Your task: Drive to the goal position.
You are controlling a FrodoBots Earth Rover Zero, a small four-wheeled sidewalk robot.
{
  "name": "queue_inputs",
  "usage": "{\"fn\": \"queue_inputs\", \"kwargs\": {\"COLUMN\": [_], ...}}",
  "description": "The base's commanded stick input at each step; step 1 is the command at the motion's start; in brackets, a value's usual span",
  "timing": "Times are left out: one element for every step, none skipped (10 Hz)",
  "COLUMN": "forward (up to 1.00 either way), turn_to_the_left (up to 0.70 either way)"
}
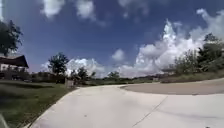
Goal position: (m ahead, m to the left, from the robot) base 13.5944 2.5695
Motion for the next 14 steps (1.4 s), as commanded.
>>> {"fn": "queue_inputs", "kwargs": {"forward": [0.85, 0.85, 0.85, 0.85, 0.85, 0.85, 0.85, 0.85, 0.85, 0.85, 0.85, 0.85, 0.85, 0.85], "turn_to_the_left": [0.00, 0.00, 0.00, 0.02, 0.10, 0.27, 0.34, 0.34, 0.34, 0.34, 0.34, 0.33, 0.29, 0.14]}}
